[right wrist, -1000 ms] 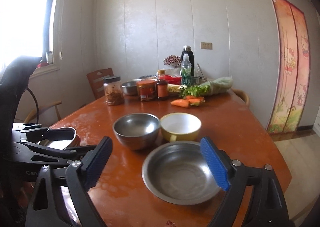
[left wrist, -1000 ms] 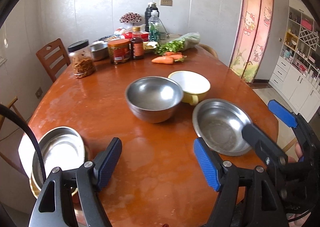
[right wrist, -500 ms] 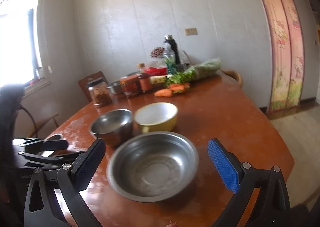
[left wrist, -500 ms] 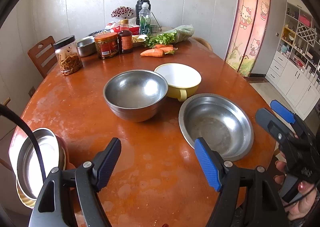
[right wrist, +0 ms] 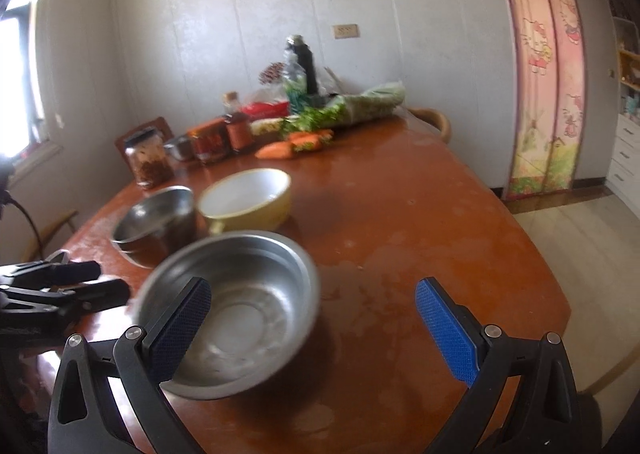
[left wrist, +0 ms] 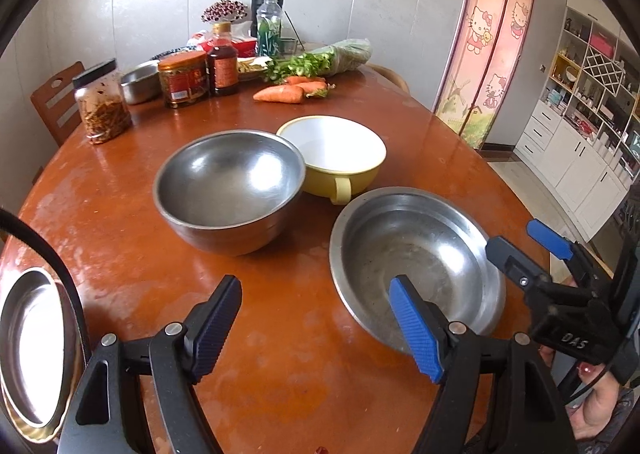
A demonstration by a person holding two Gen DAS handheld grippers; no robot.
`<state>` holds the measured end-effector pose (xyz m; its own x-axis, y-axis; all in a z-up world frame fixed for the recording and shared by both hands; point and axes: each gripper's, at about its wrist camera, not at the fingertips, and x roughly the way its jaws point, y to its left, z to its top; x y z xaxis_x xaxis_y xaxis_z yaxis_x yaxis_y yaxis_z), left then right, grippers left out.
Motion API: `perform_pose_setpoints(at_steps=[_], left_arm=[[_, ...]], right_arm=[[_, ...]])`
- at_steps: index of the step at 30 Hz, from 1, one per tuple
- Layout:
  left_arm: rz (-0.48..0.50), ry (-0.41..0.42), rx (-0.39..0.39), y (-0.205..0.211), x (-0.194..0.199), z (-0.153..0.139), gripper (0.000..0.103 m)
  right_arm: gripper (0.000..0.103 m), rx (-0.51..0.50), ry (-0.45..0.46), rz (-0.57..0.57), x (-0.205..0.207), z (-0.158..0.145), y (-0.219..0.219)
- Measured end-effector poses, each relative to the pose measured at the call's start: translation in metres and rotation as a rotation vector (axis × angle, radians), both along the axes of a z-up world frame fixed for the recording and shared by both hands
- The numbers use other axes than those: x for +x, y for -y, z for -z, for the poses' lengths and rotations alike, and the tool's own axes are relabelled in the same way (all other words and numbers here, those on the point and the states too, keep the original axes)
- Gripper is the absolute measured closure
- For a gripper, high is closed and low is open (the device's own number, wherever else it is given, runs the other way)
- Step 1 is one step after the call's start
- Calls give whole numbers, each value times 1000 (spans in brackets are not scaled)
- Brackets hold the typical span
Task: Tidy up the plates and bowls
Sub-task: 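Grasp the rim of the shallow steel basin with the left tool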
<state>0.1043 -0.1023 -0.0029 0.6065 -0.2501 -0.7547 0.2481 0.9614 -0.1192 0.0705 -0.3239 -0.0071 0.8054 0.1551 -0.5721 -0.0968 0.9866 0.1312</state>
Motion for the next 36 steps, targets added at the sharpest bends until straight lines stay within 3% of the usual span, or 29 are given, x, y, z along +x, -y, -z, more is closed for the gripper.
perform_pose_setpoints(at_steps=[7, 12, 16, 22, 27, 29, 32, 36], left_arm=[[21, -28, -1, 12, 15, 12, 27], [22, -31, 43, 20, 19, 20, 27], [17, -32, 54, 21, 23, 23, 27], [14, -40, 77, 23, 25, 27, 27], [12, -43, 81, 22, 24, 29, 27], [8, -45, 86, 21, 26, 30, 27], [6, -56, 88, 21, 28, 32, 27], [6, -56, 94, 20, 27, 34, 27]], right_arm=[[1, 55, -20, 41, 15, 13, 15], [1, 89, -43, 38, 23, 17, 21], [1, 63, -122, -23, 32, 23, 15], [1, -9, -152, -24, 36, 23, 8], [3, 61, -159, -38, 36, 24, 15], [5, 45, -158, -39, 36, 26, 12], [25, 51, -154, -67, 36, 26, 8], [31, 27, -160, -78, 37, 28, 0]])
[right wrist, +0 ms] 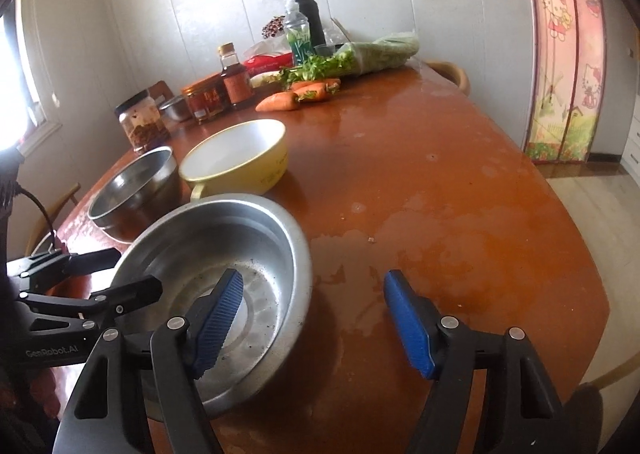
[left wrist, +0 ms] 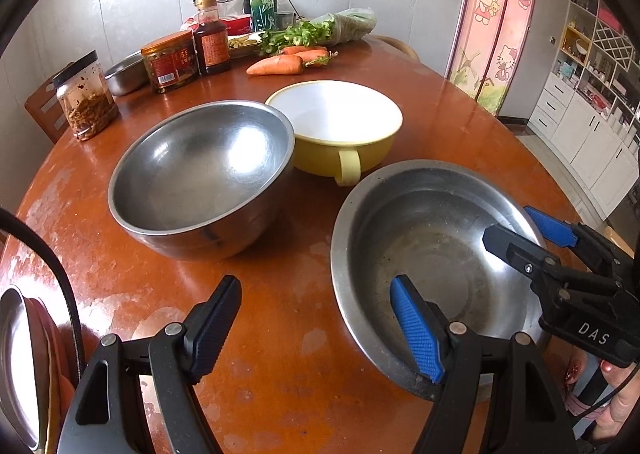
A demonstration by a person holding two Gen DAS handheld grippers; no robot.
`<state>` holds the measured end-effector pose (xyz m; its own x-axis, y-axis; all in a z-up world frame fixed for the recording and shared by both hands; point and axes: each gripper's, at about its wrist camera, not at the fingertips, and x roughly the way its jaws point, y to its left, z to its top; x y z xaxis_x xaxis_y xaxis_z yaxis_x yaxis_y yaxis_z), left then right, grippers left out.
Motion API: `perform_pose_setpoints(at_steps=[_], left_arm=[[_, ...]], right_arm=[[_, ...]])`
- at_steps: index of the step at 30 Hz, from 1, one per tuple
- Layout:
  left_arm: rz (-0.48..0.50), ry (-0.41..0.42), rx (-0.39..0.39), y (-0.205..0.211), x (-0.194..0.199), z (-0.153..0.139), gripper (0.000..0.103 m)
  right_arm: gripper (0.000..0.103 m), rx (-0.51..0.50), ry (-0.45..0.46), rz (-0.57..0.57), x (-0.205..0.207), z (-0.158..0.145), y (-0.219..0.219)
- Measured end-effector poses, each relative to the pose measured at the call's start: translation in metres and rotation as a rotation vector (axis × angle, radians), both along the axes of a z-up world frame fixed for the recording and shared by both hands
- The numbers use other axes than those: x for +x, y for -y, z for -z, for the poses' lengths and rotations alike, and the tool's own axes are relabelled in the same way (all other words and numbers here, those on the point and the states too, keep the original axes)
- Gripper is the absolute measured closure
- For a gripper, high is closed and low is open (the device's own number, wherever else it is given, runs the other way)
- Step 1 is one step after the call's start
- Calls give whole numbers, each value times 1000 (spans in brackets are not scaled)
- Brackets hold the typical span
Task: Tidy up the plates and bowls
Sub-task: 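Grasp the rim of the shallow steel basin with the left tool, then drag the steel basin with the left tool toward the table edge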
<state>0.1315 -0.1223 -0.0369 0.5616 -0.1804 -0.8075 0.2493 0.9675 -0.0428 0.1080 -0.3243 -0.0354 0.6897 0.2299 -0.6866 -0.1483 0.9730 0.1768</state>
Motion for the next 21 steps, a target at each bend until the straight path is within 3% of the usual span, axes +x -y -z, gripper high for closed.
perform_pose_setpoints(at_steps=[3, 5, 8, 12, 14, 21], left_arm=[[15, -13, -18, -2, 0, 2, 28], [42, -25, -57, -3, -1, 3, 35], [69, -23, -66, -1, -5, 3, 40], [85, -24, -64, 1, -9, 4, 60], [88, -31, -61, 1, -11, 5, 64], [77, -24, -75, -10, -18, -2, 67]], right_arm=[[52, 37, 3, -12, -2, 0, -1], [57, 53, -21, -41, -2, 1, -4], [58, 34, -21, -52, -6, 2, -10], [64, 42, -24, -61, -9, 2, -16], [68, 25, -26, -82, -10, 1, -23], [69, 11, -36, -125, -16, -2, -42]])
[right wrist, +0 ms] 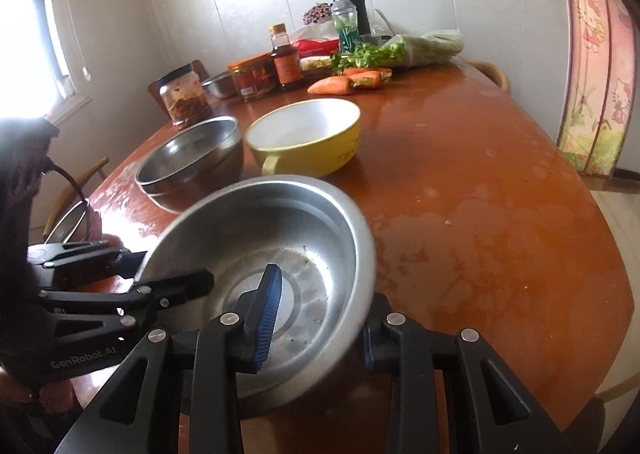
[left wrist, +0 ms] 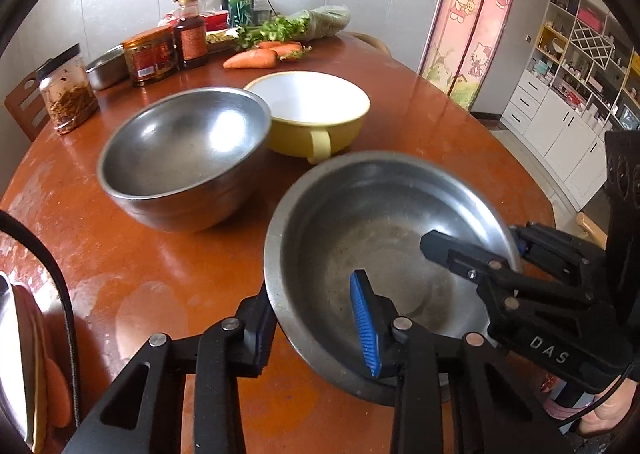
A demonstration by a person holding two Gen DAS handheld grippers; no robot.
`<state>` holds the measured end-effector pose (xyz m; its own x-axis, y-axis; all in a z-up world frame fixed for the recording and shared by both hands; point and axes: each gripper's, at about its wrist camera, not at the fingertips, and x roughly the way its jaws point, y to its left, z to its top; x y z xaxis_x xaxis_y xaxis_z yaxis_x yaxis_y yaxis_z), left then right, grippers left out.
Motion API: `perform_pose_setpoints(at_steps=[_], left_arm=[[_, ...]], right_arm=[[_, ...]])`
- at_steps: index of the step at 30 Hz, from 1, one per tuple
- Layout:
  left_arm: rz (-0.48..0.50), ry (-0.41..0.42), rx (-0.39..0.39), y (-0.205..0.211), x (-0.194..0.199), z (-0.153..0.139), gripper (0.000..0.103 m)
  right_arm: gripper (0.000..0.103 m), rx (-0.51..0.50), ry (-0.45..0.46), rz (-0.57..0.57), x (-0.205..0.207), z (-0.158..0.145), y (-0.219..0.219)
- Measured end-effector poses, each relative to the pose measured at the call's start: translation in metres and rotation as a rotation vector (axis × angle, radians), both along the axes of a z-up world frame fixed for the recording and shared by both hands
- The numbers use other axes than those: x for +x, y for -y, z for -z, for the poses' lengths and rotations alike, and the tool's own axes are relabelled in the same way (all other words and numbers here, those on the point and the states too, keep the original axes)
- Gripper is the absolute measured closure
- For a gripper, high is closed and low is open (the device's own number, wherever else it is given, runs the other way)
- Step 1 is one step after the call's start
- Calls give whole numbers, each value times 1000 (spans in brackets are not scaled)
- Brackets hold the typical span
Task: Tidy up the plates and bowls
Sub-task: 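Drag the steel basin with the left tool toward the table edge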
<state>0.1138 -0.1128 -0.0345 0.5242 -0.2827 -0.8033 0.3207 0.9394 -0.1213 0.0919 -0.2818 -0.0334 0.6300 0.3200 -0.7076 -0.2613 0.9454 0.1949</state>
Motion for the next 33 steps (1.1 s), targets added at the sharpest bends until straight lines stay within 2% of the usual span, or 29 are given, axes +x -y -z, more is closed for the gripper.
perform_pose_setpoints(at_steps=[4, 13, 33], left_arm=[[-23, 0, -6, -11, -4, -3, 67], [-47, 3, -12, -28, -26, -9, 67], [-61, 15, -6, -31, -54, -16, 67]], right_arm=[[69, 22, -12, -17, -3, -1, -6], [69, 2, 4, -65, -23, -9, -26], [68, -16, 24, -87, -46, -16, -36]])
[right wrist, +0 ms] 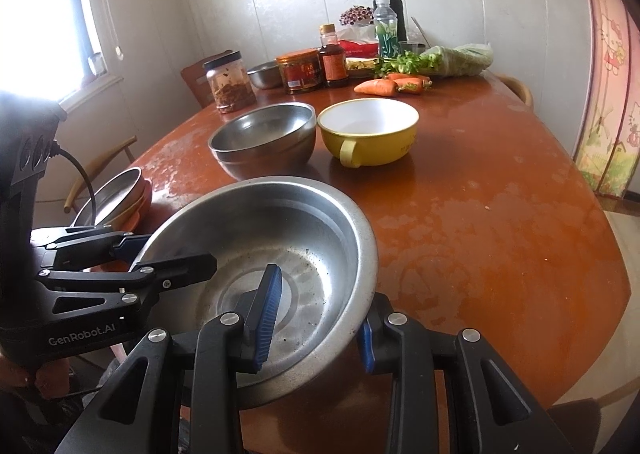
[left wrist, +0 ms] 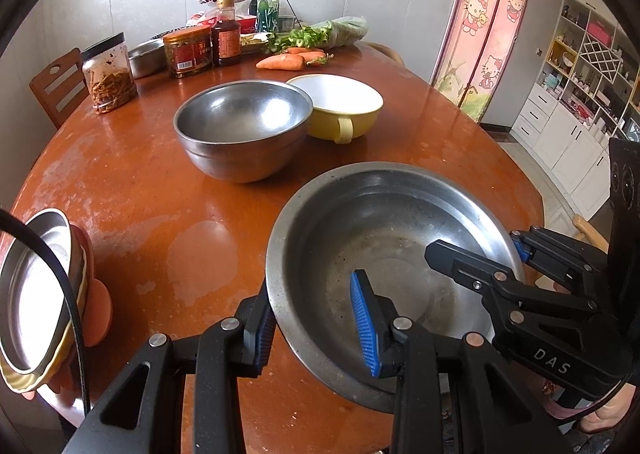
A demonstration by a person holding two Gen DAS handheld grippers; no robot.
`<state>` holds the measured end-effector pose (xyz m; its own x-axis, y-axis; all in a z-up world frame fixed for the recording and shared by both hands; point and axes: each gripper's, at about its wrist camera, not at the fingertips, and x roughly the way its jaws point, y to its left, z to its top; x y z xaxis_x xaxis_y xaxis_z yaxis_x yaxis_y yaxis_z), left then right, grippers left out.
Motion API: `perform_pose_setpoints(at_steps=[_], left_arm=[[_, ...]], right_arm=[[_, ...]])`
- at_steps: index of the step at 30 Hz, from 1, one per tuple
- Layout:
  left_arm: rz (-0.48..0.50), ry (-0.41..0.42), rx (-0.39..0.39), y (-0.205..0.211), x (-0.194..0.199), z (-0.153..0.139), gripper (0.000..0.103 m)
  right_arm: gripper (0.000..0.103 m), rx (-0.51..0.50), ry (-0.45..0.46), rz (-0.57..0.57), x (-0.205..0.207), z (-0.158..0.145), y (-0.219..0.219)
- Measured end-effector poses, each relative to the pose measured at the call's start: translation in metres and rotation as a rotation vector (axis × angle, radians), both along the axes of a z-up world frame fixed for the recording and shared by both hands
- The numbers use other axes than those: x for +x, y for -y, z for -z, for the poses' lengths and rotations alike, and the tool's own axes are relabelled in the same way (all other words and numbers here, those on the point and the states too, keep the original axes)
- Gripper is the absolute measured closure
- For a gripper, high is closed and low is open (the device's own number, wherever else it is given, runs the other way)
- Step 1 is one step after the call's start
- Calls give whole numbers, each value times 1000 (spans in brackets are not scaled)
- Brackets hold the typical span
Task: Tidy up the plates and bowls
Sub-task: 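Drag the steel basin with the left tool toward the table edge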
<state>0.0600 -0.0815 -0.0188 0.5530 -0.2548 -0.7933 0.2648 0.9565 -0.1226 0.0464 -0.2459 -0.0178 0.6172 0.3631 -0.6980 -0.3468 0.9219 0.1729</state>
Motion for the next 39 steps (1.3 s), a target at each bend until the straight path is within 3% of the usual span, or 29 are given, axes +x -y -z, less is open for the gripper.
perform_pose_setpoints(at_steps=[22, 39], left_arm=[[-9, -7, -9, 7, 3, 5, 67], [-37, -4, 18, 6, 8, 8, 64]], right_arm=[[65, 11, -20, 3, 3, 9, 6], [49, 22, -14, 33, 5, 10, 14]])
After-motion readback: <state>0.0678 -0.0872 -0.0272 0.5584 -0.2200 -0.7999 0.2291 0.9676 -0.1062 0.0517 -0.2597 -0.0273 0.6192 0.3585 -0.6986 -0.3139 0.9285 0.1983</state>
